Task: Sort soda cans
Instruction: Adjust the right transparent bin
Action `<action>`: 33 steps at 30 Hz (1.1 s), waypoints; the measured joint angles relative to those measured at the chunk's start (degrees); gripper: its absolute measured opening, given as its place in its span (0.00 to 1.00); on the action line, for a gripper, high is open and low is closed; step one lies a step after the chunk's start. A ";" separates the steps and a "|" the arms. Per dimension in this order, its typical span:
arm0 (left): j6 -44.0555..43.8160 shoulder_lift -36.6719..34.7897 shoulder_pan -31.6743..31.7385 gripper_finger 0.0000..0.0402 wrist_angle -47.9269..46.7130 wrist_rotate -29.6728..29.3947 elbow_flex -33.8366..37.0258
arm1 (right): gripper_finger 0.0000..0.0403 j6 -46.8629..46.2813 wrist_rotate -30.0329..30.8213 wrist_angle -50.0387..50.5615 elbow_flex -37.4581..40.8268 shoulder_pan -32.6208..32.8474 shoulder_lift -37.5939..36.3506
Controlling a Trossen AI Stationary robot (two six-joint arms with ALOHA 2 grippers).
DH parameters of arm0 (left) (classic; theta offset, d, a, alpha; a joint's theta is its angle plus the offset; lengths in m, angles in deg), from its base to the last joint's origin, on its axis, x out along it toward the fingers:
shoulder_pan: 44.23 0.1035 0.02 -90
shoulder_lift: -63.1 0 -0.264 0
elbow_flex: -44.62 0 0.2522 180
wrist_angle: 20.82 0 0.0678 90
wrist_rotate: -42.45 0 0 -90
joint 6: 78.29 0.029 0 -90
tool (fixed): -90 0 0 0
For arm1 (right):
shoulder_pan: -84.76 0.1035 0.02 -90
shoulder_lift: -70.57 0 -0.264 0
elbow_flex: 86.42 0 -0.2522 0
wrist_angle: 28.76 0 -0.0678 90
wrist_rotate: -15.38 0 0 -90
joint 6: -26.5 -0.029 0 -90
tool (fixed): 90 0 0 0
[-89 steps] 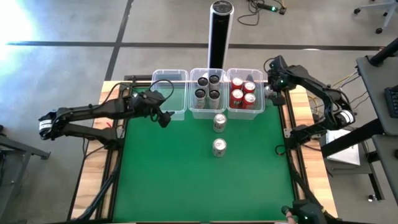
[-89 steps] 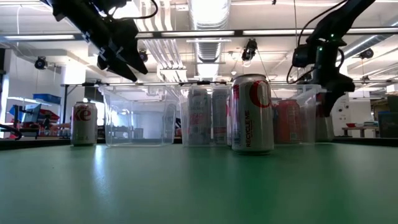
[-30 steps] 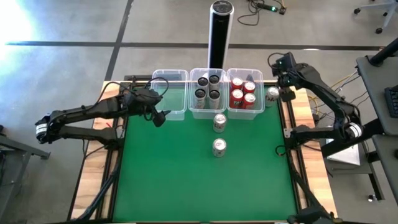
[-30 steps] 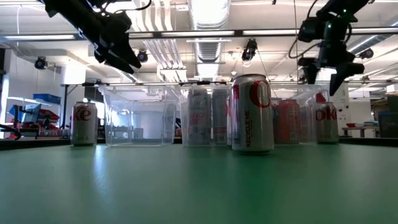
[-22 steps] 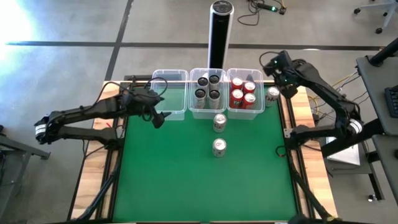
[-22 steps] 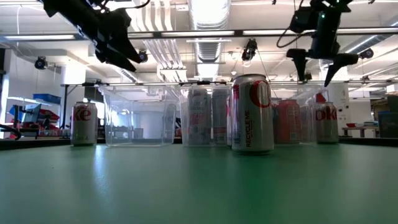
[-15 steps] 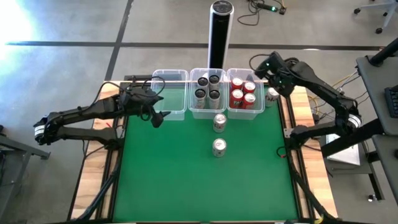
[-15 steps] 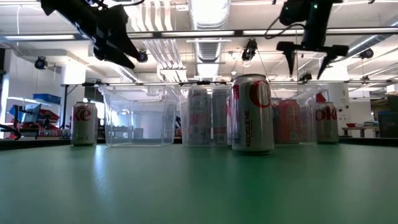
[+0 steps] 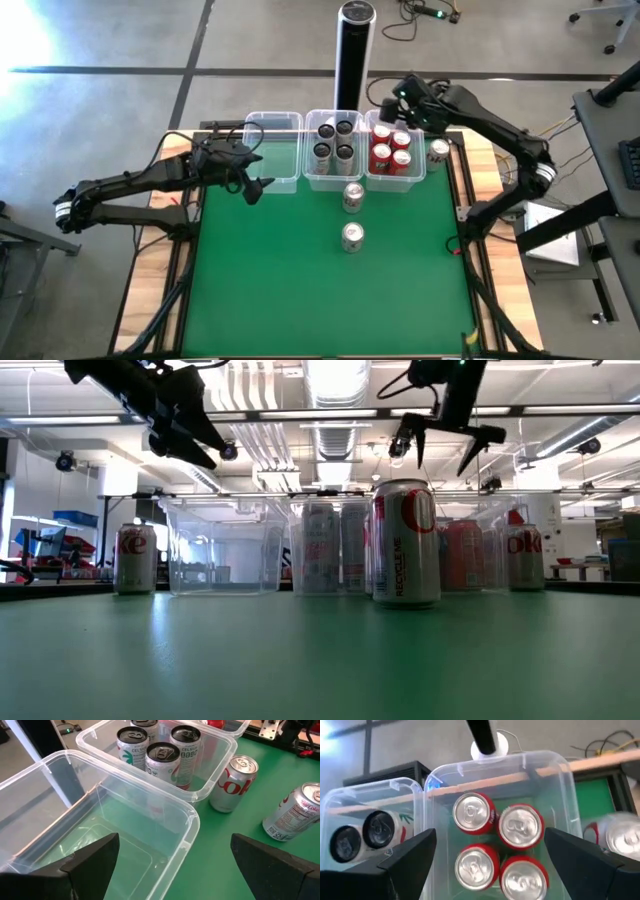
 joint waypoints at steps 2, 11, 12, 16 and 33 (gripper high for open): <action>-0.59 0.00 0.00 0.91 -0.02 -0.01 0.00 | 0.89 2.88 -0.28 0.01 -1.53 -0.32 1.87; -4.93 -0.76 -0.11 0.91 -0.26 0.01 0.00 | 0.67 13.21 -6.11 0.64 -7.50 -1.62 8.32; -5.15 -0.91 -0.09 0.91 -0.24 0.01 0.00 | 0.63 14.46 -6.05 1.09 -8.07 -1.79 8.90; -5.35 -1.45 -0.09 0.91 -0.24 -0.01 0.00 | 0.49 19.60 -5.62 2.49 -10.20 -2.46 10.97; -5.30 -4.57 0.13 0.91 -2.48 -0.18 0.00 | 0.05 22.87 -8.81 3.19 -10.30 -6.25 12.98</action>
